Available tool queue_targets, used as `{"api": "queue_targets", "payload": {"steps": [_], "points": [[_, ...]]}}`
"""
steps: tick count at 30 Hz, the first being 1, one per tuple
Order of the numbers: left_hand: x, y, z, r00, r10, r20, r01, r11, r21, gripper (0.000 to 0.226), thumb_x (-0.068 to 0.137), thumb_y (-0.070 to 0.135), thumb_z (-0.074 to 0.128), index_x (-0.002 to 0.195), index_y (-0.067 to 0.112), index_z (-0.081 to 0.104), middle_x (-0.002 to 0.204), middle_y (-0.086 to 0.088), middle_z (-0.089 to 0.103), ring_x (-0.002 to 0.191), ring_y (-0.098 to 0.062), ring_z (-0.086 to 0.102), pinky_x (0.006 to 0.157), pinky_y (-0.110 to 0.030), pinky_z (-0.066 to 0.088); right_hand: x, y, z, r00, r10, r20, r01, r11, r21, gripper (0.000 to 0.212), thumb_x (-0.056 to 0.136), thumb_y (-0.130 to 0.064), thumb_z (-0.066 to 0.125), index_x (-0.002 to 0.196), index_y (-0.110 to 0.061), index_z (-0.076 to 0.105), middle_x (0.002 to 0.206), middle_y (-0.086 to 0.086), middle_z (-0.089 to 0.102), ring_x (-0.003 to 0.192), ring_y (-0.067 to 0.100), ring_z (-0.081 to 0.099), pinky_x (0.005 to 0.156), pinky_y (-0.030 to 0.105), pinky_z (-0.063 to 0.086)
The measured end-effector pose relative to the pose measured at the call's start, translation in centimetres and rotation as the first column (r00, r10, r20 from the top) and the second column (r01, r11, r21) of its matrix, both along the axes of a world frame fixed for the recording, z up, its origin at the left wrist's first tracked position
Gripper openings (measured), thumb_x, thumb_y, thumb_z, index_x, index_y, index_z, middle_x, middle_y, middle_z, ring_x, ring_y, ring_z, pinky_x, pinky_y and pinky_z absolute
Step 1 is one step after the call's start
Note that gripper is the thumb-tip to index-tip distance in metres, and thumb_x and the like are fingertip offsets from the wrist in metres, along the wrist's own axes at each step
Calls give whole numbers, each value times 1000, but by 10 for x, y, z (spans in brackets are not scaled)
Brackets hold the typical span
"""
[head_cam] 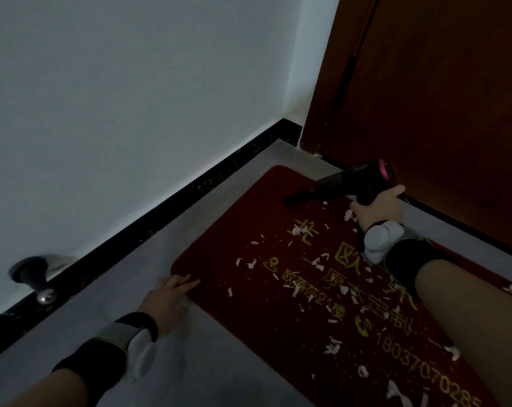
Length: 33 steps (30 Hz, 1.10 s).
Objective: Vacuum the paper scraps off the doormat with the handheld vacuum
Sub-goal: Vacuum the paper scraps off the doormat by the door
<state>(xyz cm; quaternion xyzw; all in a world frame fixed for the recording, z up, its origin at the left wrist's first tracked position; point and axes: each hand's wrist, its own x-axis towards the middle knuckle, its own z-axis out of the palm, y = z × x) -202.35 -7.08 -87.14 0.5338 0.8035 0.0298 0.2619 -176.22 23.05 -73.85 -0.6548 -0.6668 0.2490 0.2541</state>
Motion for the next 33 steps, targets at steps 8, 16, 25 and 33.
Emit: {"api": "queue_targets", "payload": {"steps": [8,16,25,33], "points": [[-1,-2,-1,1000,-11,-9,11,1000,-3,65,95,23,46,149,34,10,154,6,16,140,-18,17,111,-27,24,-12,0,-11,999,-5,-33,8,998,70,99,81,-12,67,151,-16,-3,99,18,63,74,30,58,62,35,47],[1,-1,-2,1000,-14,-20,14,1000,-13,65,96,25,45,149,34,10,154,6,16,140,-18,17,111,-28,25,-20,-14,-9,977,202,-61,-196,976,100,98,83,-10,66,152,-22,-3,108,11,59,85,29,59,70,34,47],[0,-5,2,996,-18,88,20,1000,-20,67,96,20,45,149,28,4,158,4,5,145,-19,7,116,-30,15,-53,-14,-16,988,153,-32,-149,984,102,99,81,-13,65,150,-29,-4,108,16,61,86,34,63,74,45,55],[-4,-13,-4,986,-46,160,51,998,-30,68,97,19,48,147,30,4,158,2,-4,146,-17,-2,117,-28,4,-74,-7,-27,990,43,-131,-37,998,51,100,82,-13,64,150,-31,-7,99,19,63,76,33,61,70,44,54]]}}
